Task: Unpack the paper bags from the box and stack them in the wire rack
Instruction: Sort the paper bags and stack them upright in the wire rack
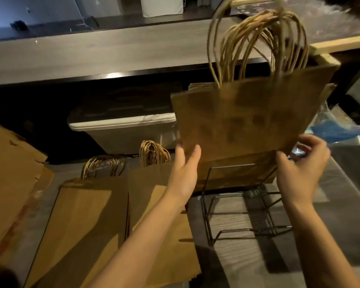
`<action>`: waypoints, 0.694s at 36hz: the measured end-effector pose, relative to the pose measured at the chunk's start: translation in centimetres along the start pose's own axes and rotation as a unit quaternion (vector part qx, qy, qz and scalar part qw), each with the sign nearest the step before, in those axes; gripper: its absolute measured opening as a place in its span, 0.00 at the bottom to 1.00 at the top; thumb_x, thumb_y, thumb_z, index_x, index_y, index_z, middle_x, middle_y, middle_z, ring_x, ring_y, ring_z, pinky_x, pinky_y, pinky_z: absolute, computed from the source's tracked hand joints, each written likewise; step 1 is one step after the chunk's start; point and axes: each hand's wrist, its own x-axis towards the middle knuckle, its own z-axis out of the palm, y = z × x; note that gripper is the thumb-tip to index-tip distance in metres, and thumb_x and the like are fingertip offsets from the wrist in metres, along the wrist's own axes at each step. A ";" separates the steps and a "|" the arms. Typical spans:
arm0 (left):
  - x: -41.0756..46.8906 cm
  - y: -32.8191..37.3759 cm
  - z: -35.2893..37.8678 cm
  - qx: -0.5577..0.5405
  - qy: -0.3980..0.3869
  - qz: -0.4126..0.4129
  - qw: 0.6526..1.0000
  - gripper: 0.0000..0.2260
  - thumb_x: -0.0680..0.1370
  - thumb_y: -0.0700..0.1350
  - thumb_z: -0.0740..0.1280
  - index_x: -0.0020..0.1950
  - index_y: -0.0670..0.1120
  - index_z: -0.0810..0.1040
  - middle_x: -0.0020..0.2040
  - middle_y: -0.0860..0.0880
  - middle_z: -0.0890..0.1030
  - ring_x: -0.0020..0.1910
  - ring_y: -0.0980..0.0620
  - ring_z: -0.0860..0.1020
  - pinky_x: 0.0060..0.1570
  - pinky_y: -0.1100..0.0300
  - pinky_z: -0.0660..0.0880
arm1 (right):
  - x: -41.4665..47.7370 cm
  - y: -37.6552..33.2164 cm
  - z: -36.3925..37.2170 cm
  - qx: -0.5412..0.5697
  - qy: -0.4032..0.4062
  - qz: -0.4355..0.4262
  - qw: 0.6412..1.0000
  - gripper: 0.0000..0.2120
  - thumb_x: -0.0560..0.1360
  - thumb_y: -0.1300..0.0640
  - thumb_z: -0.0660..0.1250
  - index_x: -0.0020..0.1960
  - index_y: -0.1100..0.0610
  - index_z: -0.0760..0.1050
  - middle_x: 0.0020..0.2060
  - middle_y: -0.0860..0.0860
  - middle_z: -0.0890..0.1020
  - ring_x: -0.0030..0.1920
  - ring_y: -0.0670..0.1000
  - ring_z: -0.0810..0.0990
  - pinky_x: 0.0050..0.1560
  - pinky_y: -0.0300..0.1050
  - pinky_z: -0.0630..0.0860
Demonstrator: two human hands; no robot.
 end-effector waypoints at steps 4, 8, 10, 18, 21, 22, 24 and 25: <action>0.1 -0.1 -0.5 -0.001 0.005 0.029 1.000 0.24 0.81 0.49 0.59 0.75 0.58 0.55 0.64 0.59 0.71 0.67 0.56 0.69 0.68 0.55 0.65 | -0.1 0.2 -0.4 0.067 -0.035 0.016 0.997 0.23 0.72 0.65 0.67 0.57 0.43 0.65 0.62 0.52 0.68 0.62 0.47 0.71 0.62 0.51 0.74; 0.5 1.1 -0.7 0.027 -0.006 0.076 0.997 0.23 0.82 0.47 0.57 0.75 0.57 0.56 0.64 0.61 0.72 0.65 0.60 0.70 0.68 0.57 0.67 | 1.2 -0.4 -0.3 0.109 -0.083 0.034 0.990 0.32 0.72 0.55 0.67 0.72 0.49 0.57 0.68 0.47 0.65 0.68 0.48 0.68 0.67 0.50 0.70; 0.8 1.6 -0.7 0.030 -0.017 0.077 0.996 0.23 0.82 0.49 0.55 0.76 0.57 0.54 0.64 0.63 0.70 0.66 0.61 0.69 0.69 0.57 0.65 | 1.9 -0.8 0.0 0.133 -0.118 0.050 0.983 0.36 0.71 0.51 0.67 0.74 0.50 0.54 0.68 0.47 0.66 0.68 0.48 0.68 0.68 0.50 0.69; 1.1 1.6 -0.9 0.013 -0.049 0.110 0.993 0.23 0.79 0.56 0.51 0.73 0.66 0.48 0.71 0.65 0.61 0.71 0.64 0.59 0.71 0.61 0.56 | 1.6 -1.8 0.9 0.142 -0.157 0.025 0.977 0.42 0.69 0.48 0.69 0.76 0.52 0.50 0.72 0.49 0.64 0.71 0.46 0.65 0.70 0.54 0.66; 1.4 1.6 -1.8 0.014 -0.061 0.116 0.991 0.17 0.81 0.52 0.49 0.69 0.67 0.54 0.63 0.71 0.65 0.58 0.80 0.64 0.54 0.81 0.62 | 1.6 -1.9 0.4 0.123 -0.178 -0.003 0.976 0.39 0.71 0.53 0.68 0.76 0.51 0.51 0.71 0.49 0.65 0.70 0.46 0.66 0.70 0.55 0.66; 1.5 1.7 -2.1 0.020 -0.063 0.117 0.991 0.16 0.82 0.51 0.49 0.65 0.69 0.55 0.60 0.73 0.65 0.53 0.83 0.64 0.48 0.84 0.62 | 1.6 -1.8 0.4 0.108 -0.183 -0.013 0.977 0.39 0.72 0.54 0.68 0.76 0.51 0.51 0.71 0.50 0.65 0.71 0.47 0.66 0.70 0.55 0.66; 1.5 1.7 -2.3 0.027 -0.064 0.123 0.990 0.17 0.82 0.51 0.49 0.65 0.71 0.52 0.61 0.73 0.63 0.51 0.85 0.63 0.45 0.86 0.62 | 1.4 -1.6 0.6 0.078 -0.172 -0.022 0.982 0.39 0.74 0.57 0.68 0.77 0.52 0.49 0.72 0.51 0.64 0.72 0.47 0.64 0.71 0.55 0.64; 1.5 1.6 -2.3 0.029 -0.060 0.125 0.990 0.19 0.81 0.51 0.49 0.67 0.71 0.50 0.64 0.72 0.61 0.53 0.84 0.62 0.46 0.86 0.62 | 1.2 -1.6 0.7 0.072 -0.159 -0.018 0.985 0.39 0.75 0.60 0.68 0.77 0.53 0.47 0.73 0.52 0.63 0.72 0.47 0.63 0.72 0.55 0.63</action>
